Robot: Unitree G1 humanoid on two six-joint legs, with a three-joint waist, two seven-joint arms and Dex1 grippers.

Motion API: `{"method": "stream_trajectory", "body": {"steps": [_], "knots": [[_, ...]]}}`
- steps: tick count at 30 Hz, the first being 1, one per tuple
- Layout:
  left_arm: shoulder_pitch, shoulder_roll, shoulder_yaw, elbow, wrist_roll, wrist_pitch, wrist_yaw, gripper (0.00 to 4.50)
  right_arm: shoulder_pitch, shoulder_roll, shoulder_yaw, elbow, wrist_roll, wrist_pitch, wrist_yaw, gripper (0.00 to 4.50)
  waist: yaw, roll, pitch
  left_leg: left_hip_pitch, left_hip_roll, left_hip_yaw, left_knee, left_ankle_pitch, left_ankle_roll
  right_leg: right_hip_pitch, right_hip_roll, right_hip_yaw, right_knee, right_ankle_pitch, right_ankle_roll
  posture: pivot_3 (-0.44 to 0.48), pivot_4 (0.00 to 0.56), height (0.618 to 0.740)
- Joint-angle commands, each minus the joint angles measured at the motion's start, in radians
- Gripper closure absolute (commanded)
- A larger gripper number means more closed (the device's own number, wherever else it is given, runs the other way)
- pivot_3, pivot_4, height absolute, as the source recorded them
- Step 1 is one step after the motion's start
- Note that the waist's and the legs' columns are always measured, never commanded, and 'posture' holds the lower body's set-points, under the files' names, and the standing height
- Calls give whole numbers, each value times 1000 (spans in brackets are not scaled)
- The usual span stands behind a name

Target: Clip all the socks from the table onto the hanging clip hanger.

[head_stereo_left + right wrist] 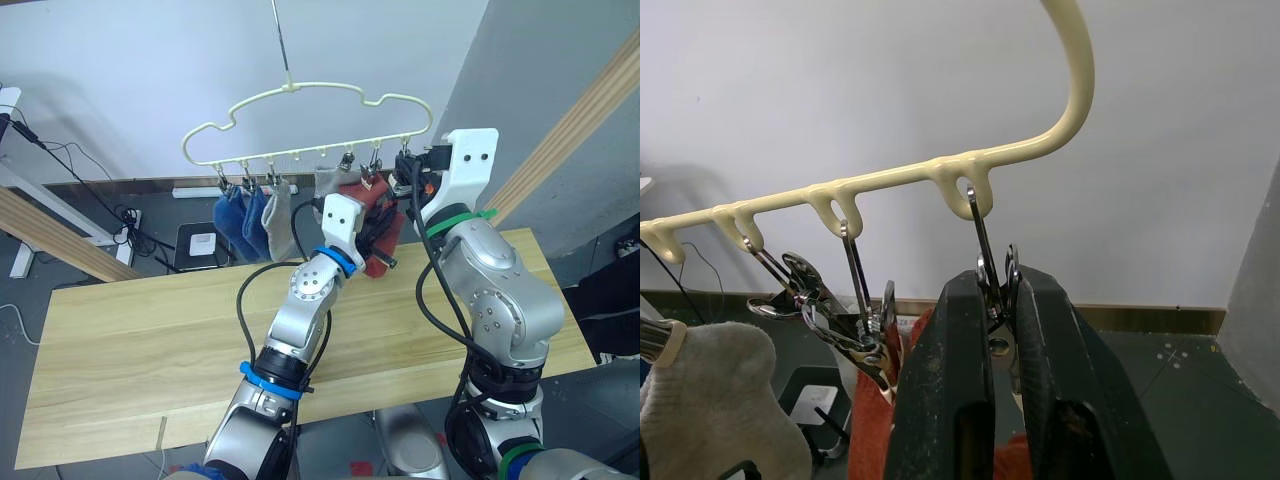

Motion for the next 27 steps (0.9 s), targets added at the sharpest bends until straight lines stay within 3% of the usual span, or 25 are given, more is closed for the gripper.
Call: {"method": "stream_trajectory", "body": {"steps": [1, 27], "knots": [[-10, -31, -7, -14, 12, -46, 22, 4500, -7, 3, -1, -45, 8, -21, -3, 4495, 0, 0, 0, 0, 0, 0, 0, 0, 0, 0, 0, 0, 0, 0, 0, -326, 295, 740], [-56, -85, 4, 40, 27, -52, 110, 4500, 6, 20, 12, -56, 7, 1, -16, 4495, -1, 0, 0, 0, 0, 0, 0, 0, 0, 0, 0, 0, 0, 0, 0, -325, 298, 740]]}}
